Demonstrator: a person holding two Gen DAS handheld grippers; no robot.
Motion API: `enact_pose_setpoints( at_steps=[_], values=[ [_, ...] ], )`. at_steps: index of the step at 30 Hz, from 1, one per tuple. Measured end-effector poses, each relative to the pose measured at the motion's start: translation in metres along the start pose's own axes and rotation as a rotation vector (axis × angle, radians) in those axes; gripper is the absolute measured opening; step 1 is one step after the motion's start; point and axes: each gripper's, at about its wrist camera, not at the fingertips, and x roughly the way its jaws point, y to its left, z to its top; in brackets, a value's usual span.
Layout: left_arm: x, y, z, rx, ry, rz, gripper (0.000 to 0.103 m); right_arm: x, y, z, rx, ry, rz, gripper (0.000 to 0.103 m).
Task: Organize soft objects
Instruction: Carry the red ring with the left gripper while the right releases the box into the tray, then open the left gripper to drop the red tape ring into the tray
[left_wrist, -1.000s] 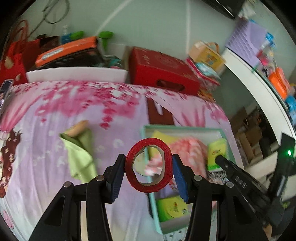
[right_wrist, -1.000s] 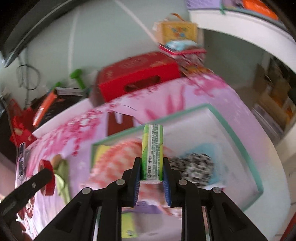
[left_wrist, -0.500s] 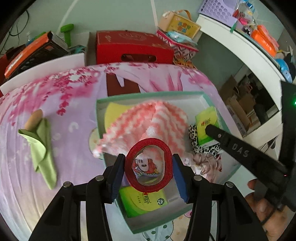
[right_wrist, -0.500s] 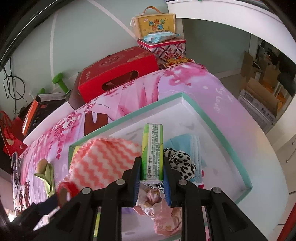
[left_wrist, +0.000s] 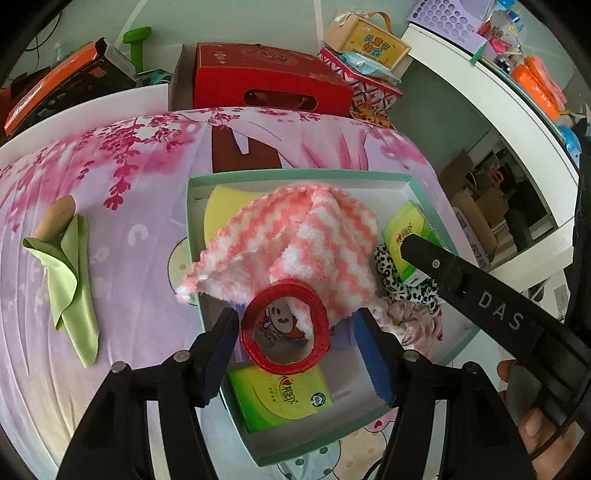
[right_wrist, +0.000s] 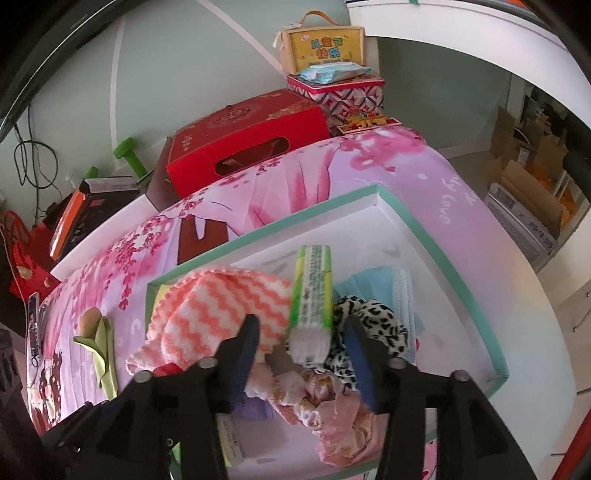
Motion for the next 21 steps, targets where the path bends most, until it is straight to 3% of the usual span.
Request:
enact_pose_setpoints(
  at_steps=[3, 11, 21],
  values=[
    [-0.003, 0.001, 0.002, -0.007, -0.008, -0.003, 0.075, -0.001, 0.004, 0.000, -0.015, -0.002, -0.002, 0.062],
    [-0.012, 0.009, 0.006, -0.034, -0.034, -0.015, 0.076, -0.011, 0.004, 0.002, -0.008, -0.029, 0.003, 0.073],
    [-0.028, 0.036, 0.016, -0.099, -0.091, 0.043, 0.078, -0.013, -0.003, 0.004, 0.023, -0.035, -0.012, 0.087]
  ],
)
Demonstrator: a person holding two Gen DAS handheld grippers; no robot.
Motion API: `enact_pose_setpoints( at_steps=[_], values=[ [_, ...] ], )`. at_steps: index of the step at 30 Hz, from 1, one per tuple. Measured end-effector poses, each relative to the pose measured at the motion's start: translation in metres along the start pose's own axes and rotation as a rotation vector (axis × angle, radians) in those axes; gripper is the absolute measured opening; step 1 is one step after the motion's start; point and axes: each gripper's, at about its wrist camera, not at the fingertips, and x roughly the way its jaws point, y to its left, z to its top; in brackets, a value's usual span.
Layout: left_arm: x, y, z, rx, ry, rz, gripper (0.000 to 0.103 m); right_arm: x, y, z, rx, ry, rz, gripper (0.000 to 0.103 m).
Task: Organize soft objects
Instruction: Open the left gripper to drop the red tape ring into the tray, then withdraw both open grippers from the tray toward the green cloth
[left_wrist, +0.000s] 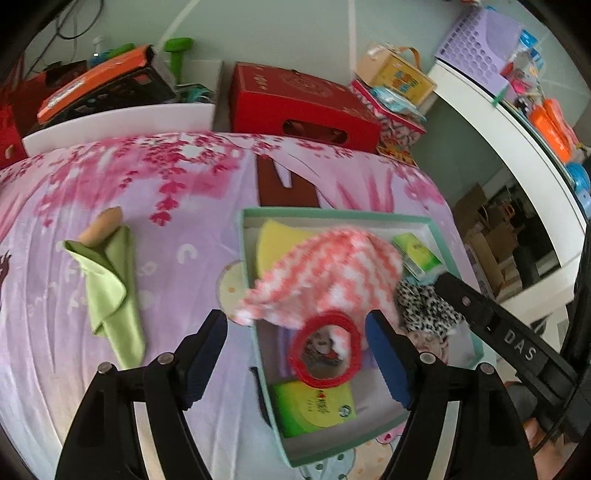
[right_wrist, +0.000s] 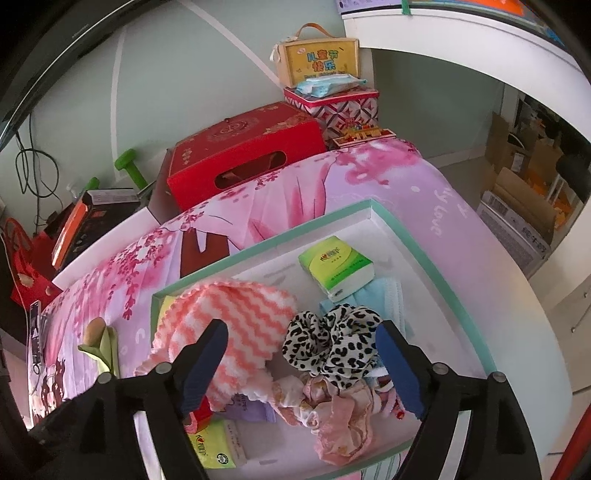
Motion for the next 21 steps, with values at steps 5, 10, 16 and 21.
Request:
enact_pose_setpoints(
  at_steps=[5, 10, 16, 21],
  values=[
    [-0.004, 0.022, 0.005, -0.059, -0.025, 0.048, 0.091, 0.001, -0.002, 0.000, 0.009, 0.001, -0.007, 0.101],
    [-0.006, 0.043, 0.007, -0.102, -0.052, 0.128, 0.092, 0.002, 0.000, -0.002, -0.002, 0.007, -0.008, 0.103],
    [-0.012, 0.066, 0.008, -0.140, -0.073, 0.235, 0.101, 0.004, 0.002, -0.003, -0.004, 0.011, -0.017, 0.103],
    [-0.021, 0.087, 0.009, -0.173, -0.088, 0.298, 0.101, 0.006, 0.005, -0.003, -0.009, 0.021, -0.009, 0.103]
  ],
)
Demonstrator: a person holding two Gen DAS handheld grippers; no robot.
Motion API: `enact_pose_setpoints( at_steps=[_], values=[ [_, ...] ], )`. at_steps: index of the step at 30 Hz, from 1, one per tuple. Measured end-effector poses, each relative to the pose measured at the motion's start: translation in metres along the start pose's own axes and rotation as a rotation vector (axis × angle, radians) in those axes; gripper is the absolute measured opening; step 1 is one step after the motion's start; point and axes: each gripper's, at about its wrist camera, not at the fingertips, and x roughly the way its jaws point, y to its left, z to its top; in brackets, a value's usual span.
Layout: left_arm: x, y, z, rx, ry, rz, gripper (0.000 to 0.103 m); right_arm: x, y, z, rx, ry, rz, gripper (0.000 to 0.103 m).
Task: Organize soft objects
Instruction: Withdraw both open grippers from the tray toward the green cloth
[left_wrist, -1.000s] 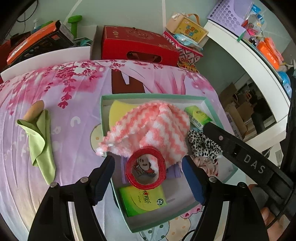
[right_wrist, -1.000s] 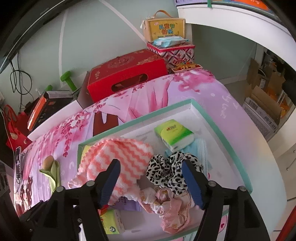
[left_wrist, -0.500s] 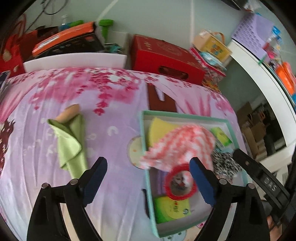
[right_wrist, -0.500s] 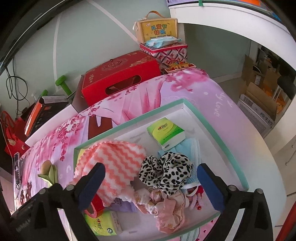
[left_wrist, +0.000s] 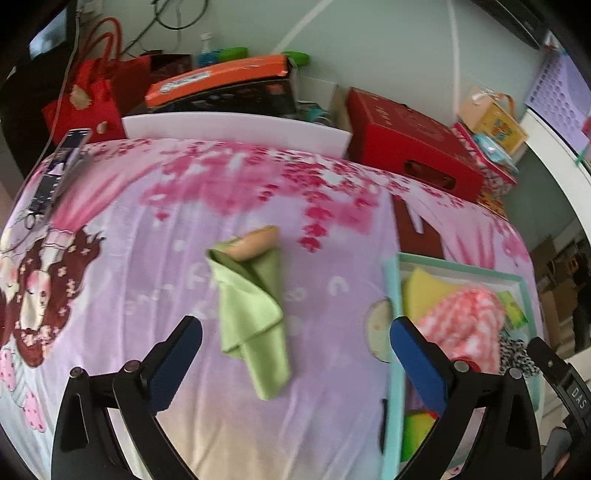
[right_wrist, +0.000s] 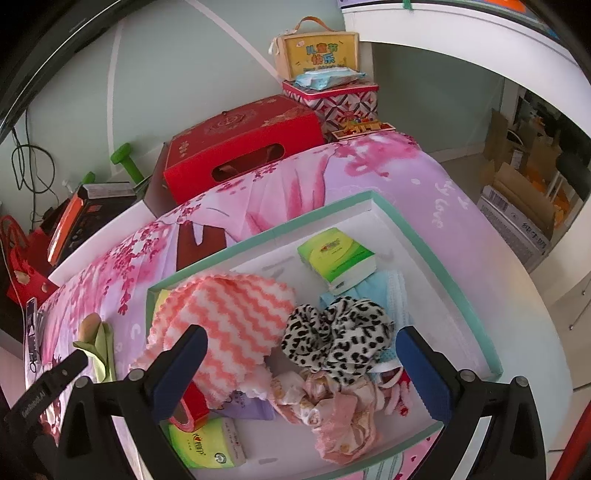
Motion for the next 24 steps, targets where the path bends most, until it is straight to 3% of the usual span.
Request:
enact_pose_setpoints(
  at_steps=[7, 15, 24],
  values=[
    [0.000, 0.037, 0.003, -0.056, 0.009, 0.149, 0.101, -0.001, 0.036, -0.005, -0.086, -0.001, 0.027, 0.103],
    [-0.010, 0.079, 0.007, -0.132, -0.008, 0.248, 0.101, 0.000, 0.093, -0.013, -0.157, 0.003, 0.171, 0.103],
    [-0.015, 0.112, 0.008, -0.204, -0.011, 0.261, 0.102, 0.005, 0.144, -0.024, -0.267, -0.003, 0.210, 0.103]
  ],
)
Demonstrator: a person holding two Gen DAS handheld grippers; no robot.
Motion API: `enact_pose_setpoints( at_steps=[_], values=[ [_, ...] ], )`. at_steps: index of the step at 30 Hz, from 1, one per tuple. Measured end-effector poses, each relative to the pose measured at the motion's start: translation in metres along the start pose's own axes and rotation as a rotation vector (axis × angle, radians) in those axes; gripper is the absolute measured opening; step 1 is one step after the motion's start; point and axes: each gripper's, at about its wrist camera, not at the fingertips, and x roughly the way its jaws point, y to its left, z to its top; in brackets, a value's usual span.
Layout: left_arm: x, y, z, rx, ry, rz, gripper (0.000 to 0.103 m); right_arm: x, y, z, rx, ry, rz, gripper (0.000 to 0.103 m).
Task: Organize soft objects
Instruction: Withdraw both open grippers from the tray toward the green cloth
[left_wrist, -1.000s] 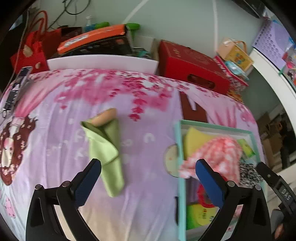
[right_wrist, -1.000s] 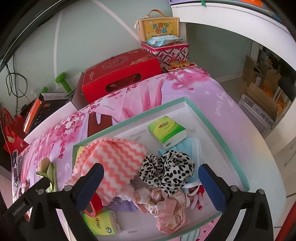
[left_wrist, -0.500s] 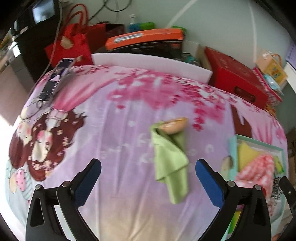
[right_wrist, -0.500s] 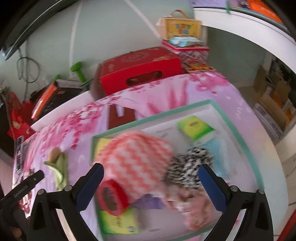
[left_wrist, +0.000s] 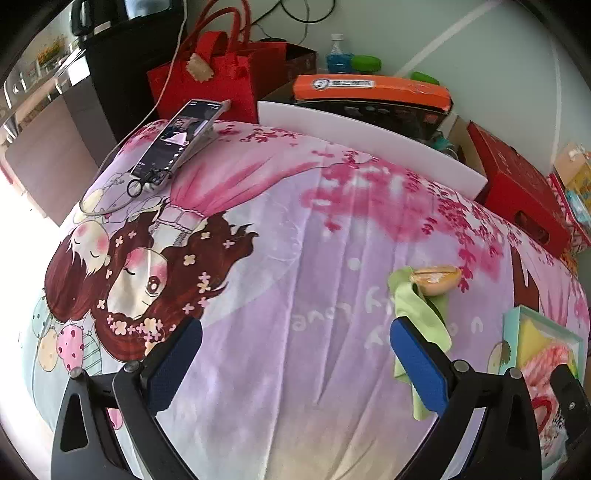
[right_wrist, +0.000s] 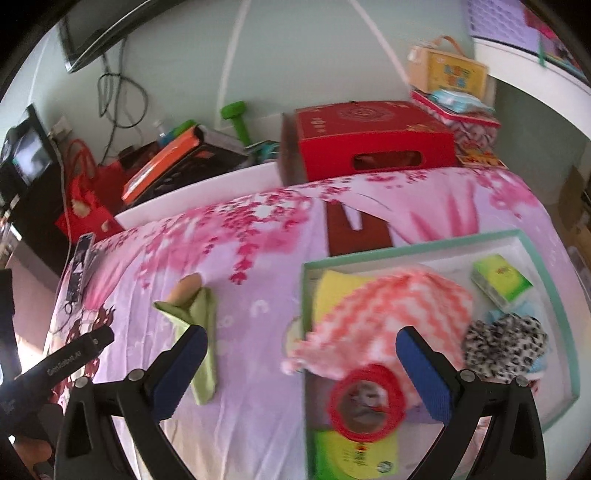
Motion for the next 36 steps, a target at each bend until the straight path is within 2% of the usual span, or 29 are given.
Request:
enact_pose_setpoints(
  at_steps=[13, 23, 25, 29, 32, 36],
  values=[
    [0.028, 0.009, 0.010, -0.036, 0.005, -0.021, 0.102, 0.036, 0.065, -0.005, -0.155, -0.021, 0.076, 0.103],
    [0.056, 0.018, 0.013, -0.082, 0.022, -0.020, 0.102, 0.073, 0.080, -0.018, -0.166, 0.027, 0.123, 0.102],
    [0.060, 0.018, 0.013, -0.085, 0.028, -0.031, 0.102, 0.078, 0.081, -0.019, -0.163, 0.036, 0.134, 0.091],
    [0.065, 0.015, 0.013, -0.082, 0.030, -0.041, 0.102, 0.090, 0.078, -0.020, -0.137, 0.066, 0.154, 0.082],
    [0.067, 0.012, 0.012, -0.087, 0.030, -0.054, 0.102, 0.097, 0.078, -0.022, -0.124, 0.085, 0.178, 0.071],
    [0.072, 0.015, 0.012, -0.108, 0.066, -0.074, 0.101, 0.103, 0.081, -0.026, -0.124, 0.111, 0.214, 0.061]
  ],
)
